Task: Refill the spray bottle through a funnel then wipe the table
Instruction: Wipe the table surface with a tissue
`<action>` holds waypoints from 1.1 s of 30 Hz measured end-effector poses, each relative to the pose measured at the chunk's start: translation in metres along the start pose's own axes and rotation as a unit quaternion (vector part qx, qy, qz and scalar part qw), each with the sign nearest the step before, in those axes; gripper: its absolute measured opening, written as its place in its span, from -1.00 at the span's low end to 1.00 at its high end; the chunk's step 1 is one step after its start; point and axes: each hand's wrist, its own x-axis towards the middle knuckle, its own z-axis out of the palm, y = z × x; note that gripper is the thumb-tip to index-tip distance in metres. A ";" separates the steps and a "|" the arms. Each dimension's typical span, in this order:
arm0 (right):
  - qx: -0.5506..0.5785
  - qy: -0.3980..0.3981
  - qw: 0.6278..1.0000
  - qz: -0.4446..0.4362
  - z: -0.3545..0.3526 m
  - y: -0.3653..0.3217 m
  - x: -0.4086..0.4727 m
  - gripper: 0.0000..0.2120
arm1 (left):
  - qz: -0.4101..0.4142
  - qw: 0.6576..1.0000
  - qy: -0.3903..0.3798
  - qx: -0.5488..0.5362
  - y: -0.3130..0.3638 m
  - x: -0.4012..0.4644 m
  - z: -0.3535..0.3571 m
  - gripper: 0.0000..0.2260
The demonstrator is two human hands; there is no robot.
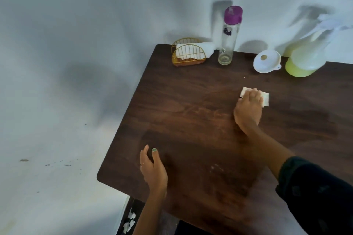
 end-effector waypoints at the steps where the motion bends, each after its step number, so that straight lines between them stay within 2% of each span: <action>1: 0.001 -0.016 0.999 -0.027 0.005 -0.022 0.000 -0.48 | -0.002 1.000 0.008 0.001 -0.003 0.005 -0.004 -0.64; 4: 0.011 -0.080 0.986 -0.148 0.033 -0.087 -0.015 -0.37 | -0.008 1.000 0.023 -0.015 -0.007 0.013 -0.013 -0.61; 7: 0.020 -0.155 0.938 -0.311 0.060 -0.145 -0.067 -0.32 | -0.020 0.998 0.044 -0.041 -0.005 0.017 -0.019 -0.56; 10: 0.020 -0.251 0.854 -0.456 0.078 -0.175 -0.136 -0.39 | -0.035 0.995 0.071 -0.062 -0.003 0.023 -0.022 -0.55; 13: -0.060 -0.285 0.745 -0.599 0.085 -0.174 -0.178 -0.45 | -0.051 0.993 0.079 -0.071 -0.001 0.028 -0.020 -0.55; 14: -0.066 -0.294 0.733 -0.610 0.084 -0.168 -0.175 -0.46 | -0.054 0.993 0.079 -0.070 0.000 0.029 -0.019 -0.55; 15: -0.053 -0.290 0.737 -0.608 0.079 -0.162 -0.164 -0.47 | -0.055 0.993 0.081 -0.065 0.001 0.028 -0.019 -0.54; 17: -0.006 -0.251 0.785 -0.566 0.063 -0.144 -0.126 -0.49 | -0.059 0.994 0.077 -0.046 0.004 0.027 -0.017 -0.53; 19: 0.026 -0.182 0.869 -0.459 0.043 -0.116 -0.068 -0.49 | -0.069 0.995 0.066 -0.038 0.007 0.024 -0.015 -0.50; 21: 0.011 -0.126 0.937 -0.326 0.022 -0.076 -0.008 -0.49 | -0.072 0.995 0.060 -0.029 0.008 0.020 -0.013 -0.50; 24: -0.016 -0.076 0.984 -0.163 0.000 -0.031 0.044 -0.44 | -0.058 0.997 0.053 -0.014 0.008 0.016 -0.012 -0.49; 26: -0.004 -0.066 0.990 -0.123 0.006 -0.039 0.036 -0.43 | -0.050 0.997 0.050 -0.014 0.005 0.015 -0.010 -0.41; 28: 0.014 -0.078 0.982 -0.173 0.022 -0.064 -0.006 -0.40 | -0.051 0.997 0.048 -0.025 0.003 0.013 -0.009 -0.31; 29: 0.020 -0.101 0.969 -0.227 0.035 -0.076 -0.035 -0.38 | -0.052 0.997 0.050 -0.032 0.004 0.012 -0.008 -0.33; 31: 0.055 -0.174 0.920 -0.345 0.051 -0.092 -0.110 -0.35 | -0.052 0.995 0.062 -0.050 0.003 0.010 -0.006 -0.46; 33: 0.066 -0.278 0.826 -0.485 0.056 -0.098 -0.185 -0.41 | -0.051 0.995 0.066 -0.060 -0.001 0.009 -0.005 -0.47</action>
